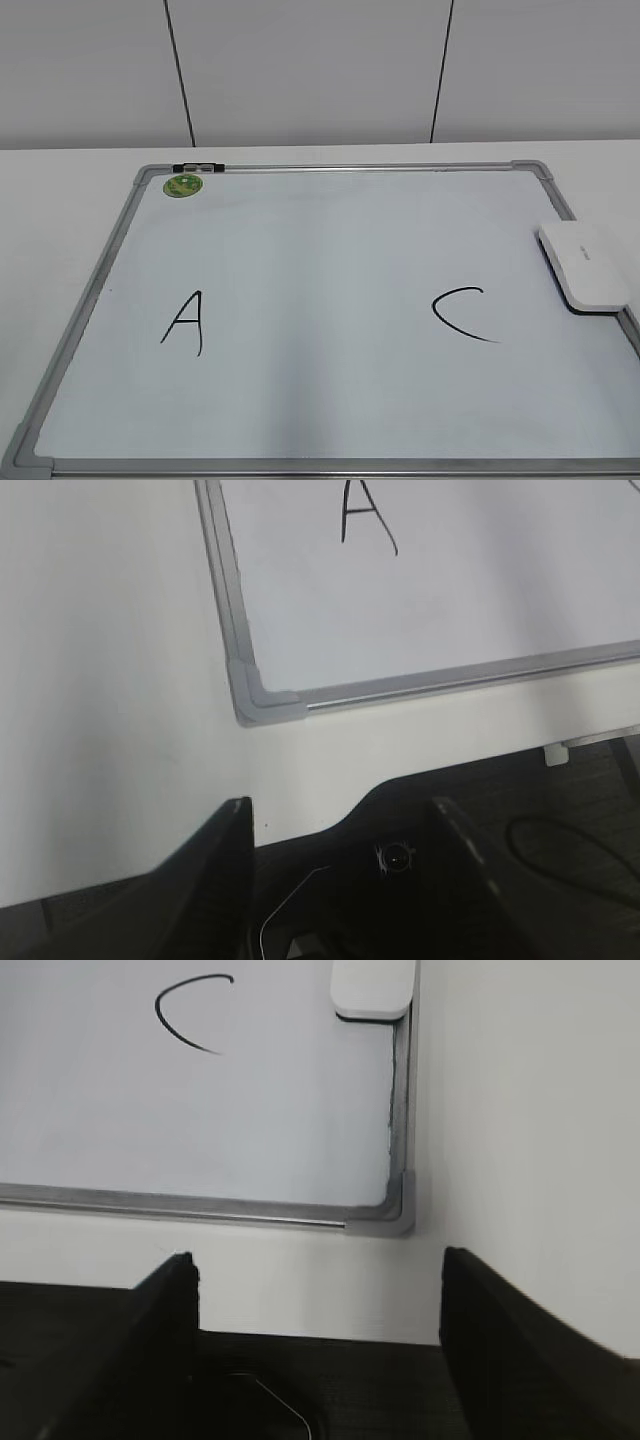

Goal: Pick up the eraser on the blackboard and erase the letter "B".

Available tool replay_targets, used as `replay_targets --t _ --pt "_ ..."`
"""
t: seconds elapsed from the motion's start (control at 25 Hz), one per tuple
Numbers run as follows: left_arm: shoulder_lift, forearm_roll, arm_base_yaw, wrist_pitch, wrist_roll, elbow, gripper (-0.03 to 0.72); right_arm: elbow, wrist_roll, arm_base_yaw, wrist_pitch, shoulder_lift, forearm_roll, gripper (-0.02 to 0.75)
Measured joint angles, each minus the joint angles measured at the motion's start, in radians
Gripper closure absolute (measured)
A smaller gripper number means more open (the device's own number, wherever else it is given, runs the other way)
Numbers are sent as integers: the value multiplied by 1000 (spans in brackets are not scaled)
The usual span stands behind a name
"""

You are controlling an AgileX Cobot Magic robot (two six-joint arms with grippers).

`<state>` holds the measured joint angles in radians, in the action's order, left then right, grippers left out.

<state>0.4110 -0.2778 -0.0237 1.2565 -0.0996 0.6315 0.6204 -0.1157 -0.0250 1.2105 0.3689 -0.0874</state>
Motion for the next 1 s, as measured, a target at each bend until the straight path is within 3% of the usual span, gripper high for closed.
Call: replay_targets --t 0.2,0.52,1.0 --pt "-25 51 0 -35 10 -76 282 -110 13 0 -36 -28 33 184" --pt "-25 170 -4 -152 21 -113 272 -125 55 0 -69 -28 87 208" --pt "-25 179 -12 -164 29 -113 281 -126 63 0 -69 -28 87 246"
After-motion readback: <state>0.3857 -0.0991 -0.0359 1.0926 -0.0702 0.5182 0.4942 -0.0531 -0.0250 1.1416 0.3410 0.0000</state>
